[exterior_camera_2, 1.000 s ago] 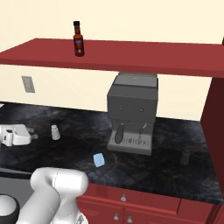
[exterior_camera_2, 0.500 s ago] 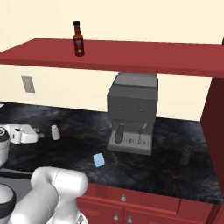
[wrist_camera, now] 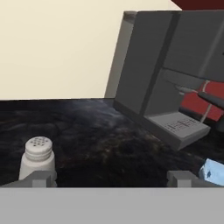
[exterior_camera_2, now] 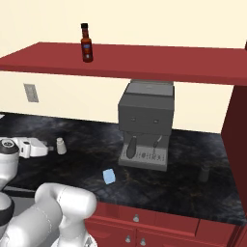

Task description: There are various items on the counter. Only move the condiments/shakers into the cabinet.

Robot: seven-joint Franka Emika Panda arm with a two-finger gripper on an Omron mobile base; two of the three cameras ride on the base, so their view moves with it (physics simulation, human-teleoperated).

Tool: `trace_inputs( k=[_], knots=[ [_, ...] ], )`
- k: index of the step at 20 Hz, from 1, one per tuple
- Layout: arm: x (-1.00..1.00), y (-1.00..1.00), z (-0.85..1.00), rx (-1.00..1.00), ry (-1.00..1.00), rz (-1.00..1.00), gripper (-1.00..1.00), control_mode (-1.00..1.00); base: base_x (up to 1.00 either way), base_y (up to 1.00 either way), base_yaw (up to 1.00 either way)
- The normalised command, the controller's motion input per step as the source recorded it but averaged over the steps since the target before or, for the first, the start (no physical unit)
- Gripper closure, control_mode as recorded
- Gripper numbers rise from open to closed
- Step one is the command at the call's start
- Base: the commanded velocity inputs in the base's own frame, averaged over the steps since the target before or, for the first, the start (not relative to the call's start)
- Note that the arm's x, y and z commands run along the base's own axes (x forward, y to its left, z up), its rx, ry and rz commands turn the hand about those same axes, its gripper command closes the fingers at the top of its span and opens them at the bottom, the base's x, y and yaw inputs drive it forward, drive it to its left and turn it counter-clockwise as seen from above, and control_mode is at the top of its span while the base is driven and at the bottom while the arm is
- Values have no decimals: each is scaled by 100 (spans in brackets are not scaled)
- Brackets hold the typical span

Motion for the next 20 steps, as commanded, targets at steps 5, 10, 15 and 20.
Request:
trace_inputs(
  k=[5, 10, 15, 20],
  knots=[
    [19, 0, -13, 0, 0, 3, -100, -100, 0, 0, 0],
    [21, 0, -14, 0, 0, 3, -100, -100, 0, 0, 0],
    [22, 0, -15, 0, 0, 2, -100, -100, 0, 0, 0],
    [18, 0, -16, 0, 0, 2, -100, -100, 0, 0, 0]
  ],
)
